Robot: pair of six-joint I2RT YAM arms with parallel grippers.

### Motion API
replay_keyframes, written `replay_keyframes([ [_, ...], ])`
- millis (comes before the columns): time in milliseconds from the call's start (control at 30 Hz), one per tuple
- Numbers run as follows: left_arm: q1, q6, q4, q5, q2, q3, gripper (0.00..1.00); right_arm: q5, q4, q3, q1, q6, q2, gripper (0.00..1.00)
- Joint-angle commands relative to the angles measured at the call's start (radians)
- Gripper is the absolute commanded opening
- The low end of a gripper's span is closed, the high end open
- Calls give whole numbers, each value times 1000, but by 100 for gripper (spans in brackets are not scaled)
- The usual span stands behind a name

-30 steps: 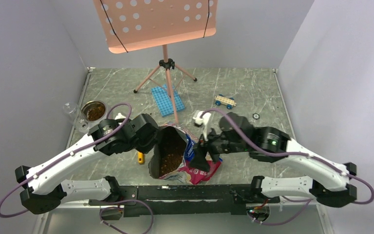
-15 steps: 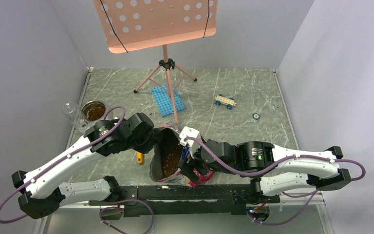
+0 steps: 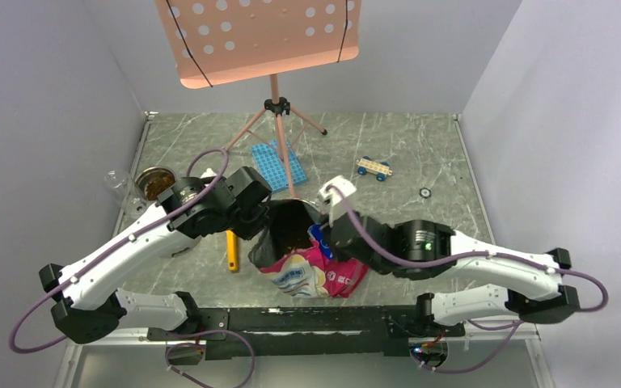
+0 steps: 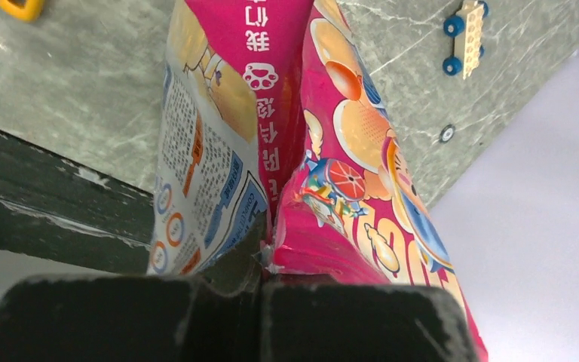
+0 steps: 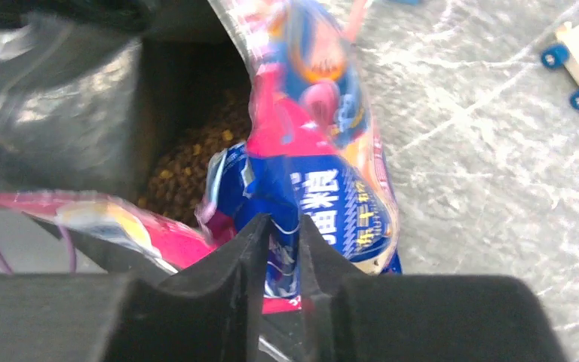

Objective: Serve the pet food

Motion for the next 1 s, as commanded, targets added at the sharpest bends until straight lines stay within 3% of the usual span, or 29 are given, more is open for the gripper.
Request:
replay_keyframes([
  [0, -7, 278, 91, -101, -29, 99, 0, -103, 55, -53, -177, -94, -136, 9],
  [33, -7, 331, 114, -109, -29, 95, 0, -146, 69, -54, -236, -129, -148, 0],
  [100, -7, 496, 199, -101, -38, 77, 0, -242, 82, -39, -293, -219, -154, 0],
  [133, -7, 573, 239, -97, -42, 72, 6, -282, 80, -27, -329, -268, -149, 0],
  [267, -7, 772, 277, -104, -61, 68, 48, -417, 58, 21, -433, -412, -111, 0],
  [433, -6, 981, 346, -67, -124, 49, 85, -574, 30, 63, -540, -511, -48, 0],
  [467, -4, 1040, 388, -35, -141, 34, 88, -614, 23, 73, -561, -539, -36, 0],
  [600, 49, 1344, 505, 168, -195, -5, 89, -763, -32, 114, -628, -614, 2, 0],
  [733, 125, 1617, 538, 333, -236, -39, 90, -772, -64, 129, -667, -621, 11, 0],
  [800, 204, 1667, 541, 319, -240, -44, 80, -774, -78, 140, -687, -604, 18, 0],
  [867, 298, 1700, 545, 396, -214, -25, 74, -787, -92, 156, -694, -584, 30, 0],
  [967, 343, 1736, 583, 485, -170, -12, 77, -797, -98, 163, -694, -565, 42, 0],
])
